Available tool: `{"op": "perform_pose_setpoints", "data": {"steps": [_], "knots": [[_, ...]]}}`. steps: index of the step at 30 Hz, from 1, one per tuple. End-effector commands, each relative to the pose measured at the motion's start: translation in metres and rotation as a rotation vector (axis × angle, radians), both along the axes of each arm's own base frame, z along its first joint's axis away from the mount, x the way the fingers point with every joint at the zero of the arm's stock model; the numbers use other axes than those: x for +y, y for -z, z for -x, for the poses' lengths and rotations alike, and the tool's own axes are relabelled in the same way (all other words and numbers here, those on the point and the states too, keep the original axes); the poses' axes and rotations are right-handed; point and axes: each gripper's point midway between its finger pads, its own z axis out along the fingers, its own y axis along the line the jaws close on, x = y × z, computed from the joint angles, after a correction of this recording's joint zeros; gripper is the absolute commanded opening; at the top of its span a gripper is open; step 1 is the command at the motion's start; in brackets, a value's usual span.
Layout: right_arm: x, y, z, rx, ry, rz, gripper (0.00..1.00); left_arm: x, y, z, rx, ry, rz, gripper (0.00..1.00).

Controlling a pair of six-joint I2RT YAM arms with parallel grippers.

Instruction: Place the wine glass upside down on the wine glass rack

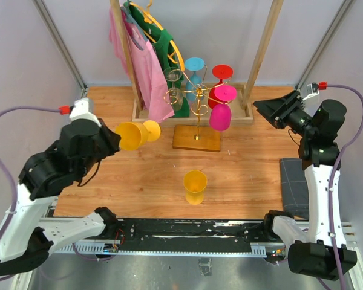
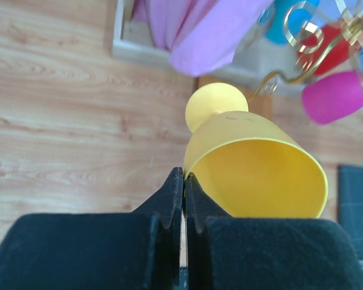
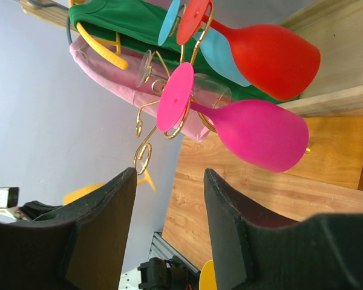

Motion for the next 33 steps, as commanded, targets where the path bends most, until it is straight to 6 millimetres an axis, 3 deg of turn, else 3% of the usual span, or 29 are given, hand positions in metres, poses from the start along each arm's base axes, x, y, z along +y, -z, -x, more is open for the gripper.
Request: {"op": "perform_pose_setpoints", "data": {"steps": [1, 6, 9, 13, 17, 27, 33], "knots": [[-0.001, -0.029, 0.009, -0.117, 0.007, 0.03, 0.5, 0.026, -0.05, -0.003, -0.172, -0.122, 0.082, 0.0], [0.001, -0.029, 0.008, -0.125, -0.001, 0.031, 0.5, 0.021, -0.102, -0.004, -0.387, -0.071, 0.217, 0.0], [0.003, -0.031, 0.009, -0.139, -0.012, 0.032, 0.5, -0.004, -0.137, 0.002, -0.55, 0.093, 0.304, 0.0], [0.006, -0.041, 0.011, -0.181, -0.033, 0.051, 0.52, -0.037, -0.167, 0.016, -0.665, 0.284, 0.428, 0.0], [0.012, -0.047, 0.01, -0.204, -0.064, 0.056, 0.52, -0.062, -0.177, 0.023, -0.711, 0.405, 0.507, 0.0], [0.028, -0.075, 0.019, -0.311, -0.161, 0.023, 0.52, -0.138, -0.197, 0.067, -0.776, 0.902, 0.657, 0.0], [0.038, -0.099, 0.027, -0.401, -0.23, -0.024, 0.53, -0.162, -0.197, 0.08, -0.758, 1.084, 0.728, 0.0]]}}
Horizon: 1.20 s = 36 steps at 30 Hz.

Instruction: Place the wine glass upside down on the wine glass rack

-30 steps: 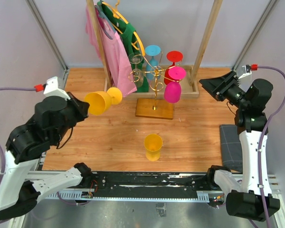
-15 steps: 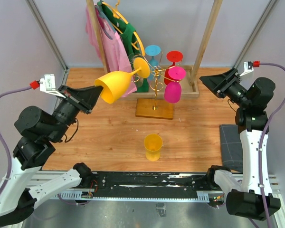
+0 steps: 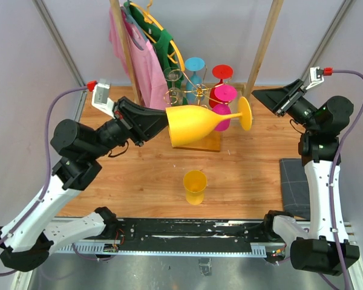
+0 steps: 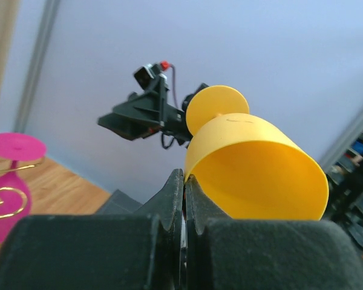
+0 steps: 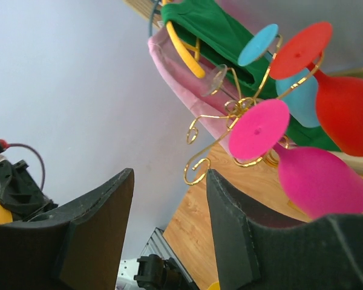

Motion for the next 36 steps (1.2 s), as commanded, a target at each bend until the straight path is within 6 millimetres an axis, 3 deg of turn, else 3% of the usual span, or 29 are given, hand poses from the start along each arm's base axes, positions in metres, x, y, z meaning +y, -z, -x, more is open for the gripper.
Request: {"op": "perform_pose_setpoints", "data": {"steps": [1, 8, 14, 24, 30, 36], "knots": [[0.019, -0.043, 0.021, -0.162, -0.116, -0.023, 0.53, -0.008, -0.023, 0.034, -0.116, 0.224, 0.078, 0.0], [0.026, -0.059, 0.031, -0.219, -0.193, -0.096, 0.55, 0.016, -0.023, 0.024, -0.072, 0.392, 0.213, 0.0], [0.039, -0.086, 0.052, -0.33, -0.312, -0.163, 0.54, 0.032, -0.019, 0.033, -0.083, 0.579, 0.329, 0.0], [0.086, -0.135, 0.103, -0.446, -0.644, -0.326, 0.54, 0.042, -0.01, 0.035, -0.047, 0.804, 0.418, 0.0], [0.112, -0.148, 0.123, -0.461, -0.771, -0.388, 0.53, 0.036, -0.005, 0.02, 0.008, 0.817, 0.413, 0.0], [0.118, -0.15, 0.132, -0.461, -0.808, -0.418, 0.49, 0.036, -0.006, 0.009, 0.022, 0.804, 0.434, 0.0]]}}
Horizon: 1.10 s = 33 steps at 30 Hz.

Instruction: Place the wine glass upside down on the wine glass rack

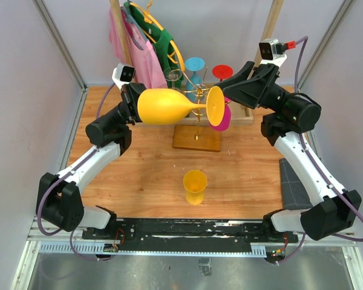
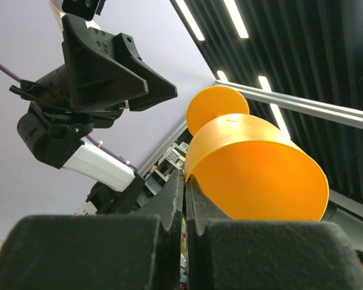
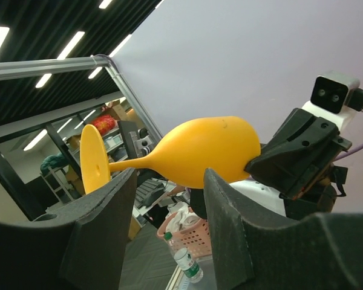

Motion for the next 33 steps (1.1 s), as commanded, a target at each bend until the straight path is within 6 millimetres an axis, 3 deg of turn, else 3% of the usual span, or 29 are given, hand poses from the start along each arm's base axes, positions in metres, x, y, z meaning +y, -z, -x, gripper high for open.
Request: {"op": "perform_pose_setpoints", "data": {"steps": [1, 9, 18, 26, 32, 33], "knots": [[-0.004, -0.02, 0.027, -0.087, -0.037, -0.071, 0.49, 0.027, -0.022, 0.043, -0.254, -0.011, 0.139, 0.0], [-0.006, -0.023, 0.032, -0.091, -0.033, -0.088, 0.49, 0.038, -0.027, 0.032, -0.25, -0.064, 0.161, 0.0], [0.003, -0.031, 0.046, -0.113, -0.093, -0.105, 0.49, 0.036, -0.02, 0.02, -0.219, -0.069, 0.152, 0.0], [0.012, -0.04, 0.056, -0.119, -0.151, -0.136, 0.34, 0.035, -0.021, 0.015, -0.21, -0.068, 0.158, 0.0], [0.02, -0.042, 0.057, -0.108, -0.181, -0.151, 0.29, 0.034, -0.024, 0.014, -0.218, -0.064, 0.159, 0.0], [0.022, -0.043, 0.055, -0.109, -0.181, -0.156, 0.2, 0.034, -0.024, 0.015, -0.216, -0.061, 0.159, 0.0]]}}
